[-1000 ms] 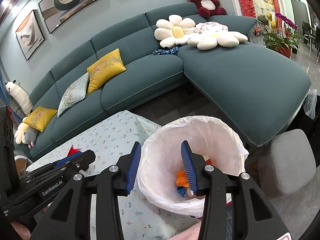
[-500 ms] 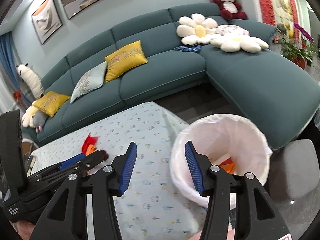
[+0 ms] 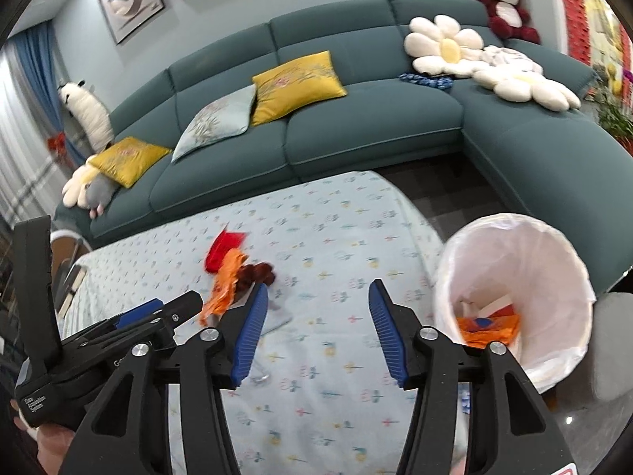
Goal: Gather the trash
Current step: 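Move both open tools back over the remaining trash on the bed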
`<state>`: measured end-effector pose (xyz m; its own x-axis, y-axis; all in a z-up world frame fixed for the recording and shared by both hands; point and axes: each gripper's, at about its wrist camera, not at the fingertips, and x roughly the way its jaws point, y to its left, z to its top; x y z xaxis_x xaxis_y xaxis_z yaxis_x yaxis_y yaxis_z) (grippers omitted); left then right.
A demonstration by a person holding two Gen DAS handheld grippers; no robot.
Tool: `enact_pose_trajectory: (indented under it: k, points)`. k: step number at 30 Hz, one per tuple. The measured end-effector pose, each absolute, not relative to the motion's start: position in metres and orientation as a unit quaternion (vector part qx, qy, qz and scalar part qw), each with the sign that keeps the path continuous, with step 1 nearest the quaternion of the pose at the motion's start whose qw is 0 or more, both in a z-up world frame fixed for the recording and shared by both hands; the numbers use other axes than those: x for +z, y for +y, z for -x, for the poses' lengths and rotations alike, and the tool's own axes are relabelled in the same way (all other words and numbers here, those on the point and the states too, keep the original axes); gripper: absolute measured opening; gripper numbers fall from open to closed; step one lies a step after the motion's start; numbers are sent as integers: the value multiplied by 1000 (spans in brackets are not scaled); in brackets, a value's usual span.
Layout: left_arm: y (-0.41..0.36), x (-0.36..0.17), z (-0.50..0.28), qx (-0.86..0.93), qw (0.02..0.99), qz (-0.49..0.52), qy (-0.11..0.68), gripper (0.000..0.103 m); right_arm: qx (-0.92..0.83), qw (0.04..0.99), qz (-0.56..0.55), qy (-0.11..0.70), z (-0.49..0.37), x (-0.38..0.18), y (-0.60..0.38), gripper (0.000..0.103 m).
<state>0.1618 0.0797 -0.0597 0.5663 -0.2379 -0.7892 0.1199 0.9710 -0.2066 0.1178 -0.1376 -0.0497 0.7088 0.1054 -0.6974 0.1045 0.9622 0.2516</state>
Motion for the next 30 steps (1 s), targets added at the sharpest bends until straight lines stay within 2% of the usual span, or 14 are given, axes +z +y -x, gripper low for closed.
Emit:
enact_pose_trajectory:
  k: [3, 5, 10, 14, 21, 24, 29, 30]
  points:
    - [100, -69, -166, -87, 879, 72, 463, 65, 12, 910, -132, 392, -127, -56, -120, 54]
    - [110, -75, -169, -80, 878, 75, 466, 72, 17, 908, -127, 398, -132, -61, -110, 54]
    - [127, -91, -181, -75, 871, 81, 478, 75, 28, 902, -118, 414, -146, -74, -89, 54]
    - [130, -103, -194, -77, 868, 78, 485, 86, 33, 896, -117, 427, -161, -85, -77, 54]
    - [118, -135, -219, -96, 857, 43, 505, 86, 30, 886, -116, 449, -183, -108, -68, 54]
    - [114, -144, -229, -102, 856, 32, 507, 79, 24, 880, -116, 459, -191, -120, -68, 54]
    - [112, -157, -239, -121, 846, 32, 519, 44, 17, 869, -127, 478, -204, -141, -71, 54]
    - [114, -158, -239, -122, 845, 35, 520, 39, 16, 867, -130, 481, -206, -145, -71, 54]
